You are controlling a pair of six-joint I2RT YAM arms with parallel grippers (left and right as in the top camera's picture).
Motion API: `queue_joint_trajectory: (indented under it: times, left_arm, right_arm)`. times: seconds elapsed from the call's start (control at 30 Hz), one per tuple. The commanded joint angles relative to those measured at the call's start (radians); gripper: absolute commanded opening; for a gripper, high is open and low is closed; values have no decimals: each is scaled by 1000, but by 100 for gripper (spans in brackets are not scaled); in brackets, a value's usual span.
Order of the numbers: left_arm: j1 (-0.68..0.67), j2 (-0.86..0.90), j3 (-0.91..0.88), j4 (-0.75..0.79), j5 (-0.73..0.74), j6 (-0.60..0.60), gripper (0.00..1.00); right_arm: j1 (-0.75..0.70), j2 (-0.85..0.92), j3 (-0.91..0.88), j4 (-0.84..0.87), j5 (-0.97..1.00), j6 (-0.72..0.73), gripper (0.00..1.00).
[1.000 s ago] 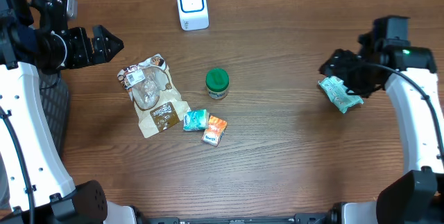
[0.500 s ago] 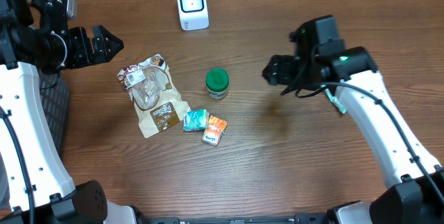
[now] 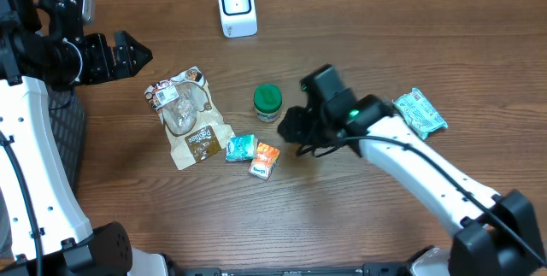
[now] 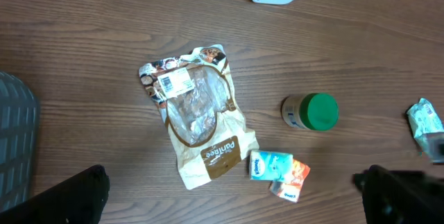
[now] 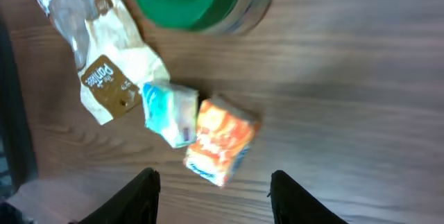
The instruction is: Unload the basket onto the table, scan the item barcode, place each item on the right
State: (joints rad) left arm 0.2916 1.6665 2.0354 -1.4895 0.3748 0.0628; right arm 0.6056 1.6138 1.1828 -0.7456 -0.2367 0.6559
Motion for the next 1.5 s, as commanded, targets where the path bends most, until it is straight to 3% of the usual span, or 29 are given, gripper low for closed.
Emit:
queue_joint_trajectory:
  times: [0.0,0.3,0.67,0.87,1.17,1.3,1.47]
  left_arm:
    - [1,-11,13,2,10,20,100]
    - [1,-11,13,2,10,20,99]
    - [1,-11,13,2,10,20,100]
    - [1,-11,13,2,10,20,100]
    - [1,-11,13,2,10,20,100]
    - [1,-11,13,2,10,20,99]
    - [1,-11,13,2,10,20,100]
  right_arm:
    - [80,60,-8,35,-6,111,49]
    - [253,233,-8,189,-120,129,48]
    - [243,246,-11,138,-68,182,44]
    - [108,245,-9,-4,-68,172,44]
    - [-189,245,-9,-77,-26,10,45]
    - [-291,245,30,-103,-51,-110,45]
    - [-305,245,143,-173,-107,-277,46]
